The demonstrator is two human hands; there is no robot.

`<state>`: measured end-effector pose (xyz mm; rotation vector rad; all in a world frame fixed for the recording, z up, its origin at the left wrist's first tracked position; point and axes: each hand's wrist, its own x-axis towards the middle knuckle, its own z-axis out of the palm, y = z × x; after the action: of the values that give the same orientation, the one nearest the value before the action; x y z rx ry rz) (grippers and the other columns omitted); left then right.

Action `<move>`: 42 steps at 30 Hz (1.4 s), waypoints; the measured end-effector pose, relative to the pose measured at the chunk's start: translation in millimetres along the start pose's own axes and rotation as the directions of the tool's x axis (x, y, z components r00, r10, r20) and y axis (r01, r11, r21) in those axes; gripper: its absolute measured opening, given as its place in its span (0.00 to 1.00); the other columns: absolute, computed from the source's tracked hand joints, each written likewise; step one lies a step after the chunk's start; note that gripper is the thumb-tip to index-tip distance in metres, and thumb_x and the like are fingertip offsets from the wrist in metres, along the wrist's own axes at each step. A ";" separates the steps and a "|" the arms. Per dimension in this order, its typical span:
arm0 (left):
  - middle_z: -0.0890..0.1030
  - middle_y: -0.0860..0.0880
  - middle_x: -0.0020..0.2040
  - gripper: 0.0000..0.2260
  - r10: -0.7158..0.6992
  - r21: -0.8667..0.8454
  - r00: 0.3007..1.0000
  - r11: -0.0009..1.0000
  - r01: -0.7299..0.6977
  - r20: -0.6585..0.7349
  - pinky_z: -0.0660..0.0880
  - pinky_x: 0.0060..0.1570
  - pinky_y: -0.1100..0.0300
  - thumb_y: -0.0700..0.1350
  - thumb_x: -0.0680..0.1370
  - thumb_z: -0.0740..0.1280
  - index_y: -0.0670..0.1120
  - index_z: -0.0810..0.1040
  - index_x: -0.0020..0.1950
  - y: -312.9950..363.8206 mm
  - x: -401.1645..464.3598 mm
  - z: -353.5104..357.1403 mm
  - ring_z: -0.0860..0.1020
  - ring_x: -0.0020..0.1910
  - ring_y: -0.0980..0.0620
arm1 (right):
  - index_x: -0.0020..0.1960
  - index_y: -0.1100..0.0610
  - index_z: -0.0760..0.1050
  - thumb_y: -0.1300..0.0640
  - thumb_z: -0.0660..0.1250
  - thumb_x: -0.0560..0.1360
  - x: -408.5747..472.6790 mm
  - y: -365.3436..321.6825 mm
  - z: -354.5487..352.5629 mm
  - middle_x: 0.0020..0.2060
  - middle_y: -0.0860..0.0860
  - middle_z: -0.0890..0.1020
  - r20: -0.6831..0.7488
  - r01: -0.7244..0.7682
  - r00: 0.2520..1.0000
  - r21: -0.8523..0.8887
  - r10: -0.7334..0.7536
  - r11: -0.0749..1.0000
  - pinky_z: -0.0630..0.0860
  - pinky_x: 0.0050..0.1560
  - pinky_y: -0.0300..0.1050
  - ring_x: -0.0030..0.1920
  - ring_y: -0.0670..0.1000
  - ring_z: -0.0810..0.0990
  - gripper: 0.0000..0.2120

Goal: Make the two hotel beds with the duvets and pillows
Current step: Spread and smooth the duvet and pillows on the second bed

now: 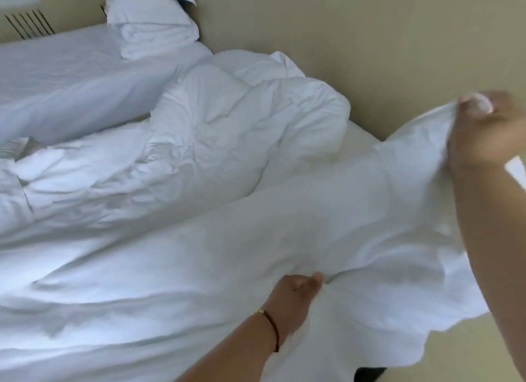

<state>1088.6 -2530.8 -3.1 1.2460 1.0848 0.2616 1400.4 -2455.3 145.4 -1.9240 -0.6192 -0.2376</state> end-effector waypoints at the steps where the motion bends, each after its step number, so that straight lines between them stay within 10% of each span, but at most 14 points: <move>1: 0.69 0.47 0.32 0.20 0.003 0.032 0.999 0.999 -0.002 -0.041 0.63 0.31 0.62 0.62 0.79 0.61 0.47 0.71 0.37 -0.5 6.5 -5.6 0.67 0.29 0.53 | 0.52 0.57 0.79 0.45 0.57 0.72 -5.0 4.2 3.5 0.47 0.60 0.82 0.054 0.027 0.998 -0.070 -0.023 0.997 0.73 0.46 0.48 0.48 0.59 0.80 0.21; 6: 0.65 0.55 0.25 0.22 0.024 0.155 0.971 0.988 0.014 -0.240 0.63 0.29 0.63 0.54 0.81 0.62 0.48 0.63 0.30 -21.0 17.0 -28.8 0.65 0.26 0.55 | 0.72 0.51 0.64 0.35 0.59 0.72 -69.1 43.2 40.9 0.65 0.61 0.70 0.614 0.235 0.788 -0.359 0.039 0.903 0.67 0.66 0.56 0.66 0.62 0.69 0.34; 13: 0.77 0.51 0.34 0.18 -0.071 0.039 0.866 0.994 0.104 -0.495 0.70 0.44 0.57 0.51 0.82 0.58 0.46 0.76 0.36 -73.1 -42.4 -78.8 0.75 0.37 0.50 | 0.78 0.48 0.49 0.34 0.53 0.76 -179.9 15.5 32.3 0.77 0.55 0.42 0.754 0.674 0.630 -0.410 -0.188 0.615 0.36 0.73 0.60 0.76 0.57 0.37 0.35; 21: 0.76 0.45 0.35 0.16 -0.393 -0.408 0.669 0.901 0.145 -0.630 0.73 0.34 0.58 0.49 0.83 0.59 0.40 0.76 0.42 -177.1 -241.9 -152.4 0.74 0.33 0.50 | 0.74 0.55 0.62 0.42 0.56 0.79 -416.9 -72.6 -10.7 0.75 0.54 0.60 0.933 0.672 0.140 0.157 -0.333 0.724 0.51 0.75 0.46 0.76 0.52 0.54 0.27; 34: 0.77 0.41 0.40 0.18 -0.692 -0.703 0.131 0.686 -0.189 -0.710 0.73 0.39 0.55 0.50 0.83 0.58 0.35 0.76 0.53 -328.3 -616.9 -243.0 0.75 0.37 0.45 | 0.66 0.52 0.71 0.41 0.59 0.78 -755.3 -192.8 -123.4 0.64 0.46 0.74 0.843 0.446 -0.385 0.526 -0.375 0.724 0.67 0.61 0.37 0.63 0.46 0.73 0.21; 42: 0.79 0.41 0.46 0.17 -0.769 -0.765 0.159 0.545 -0.344 -0.619 0.77 0.44 0.51 0.53 0.82 0.60 0.39 0.75 0.51 -356.0 -637.1 -341.1 0.78 0.44 0.45 | 0.63 0.53 0.71 0.41 0.57 0.79 -866.4 -239.0 -75.7 0.58 0.47 0.77 0.832 0.469 -0.473 0.517 -0.291 0.716 0.71 0.53 0.41 0.58 0.49 0.76 0.20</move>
<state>366.0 -2883.2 48.1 -0.2865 1.9406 1.3192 551.2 -2718.5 -6.6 -1.3355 -2.6396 1.1442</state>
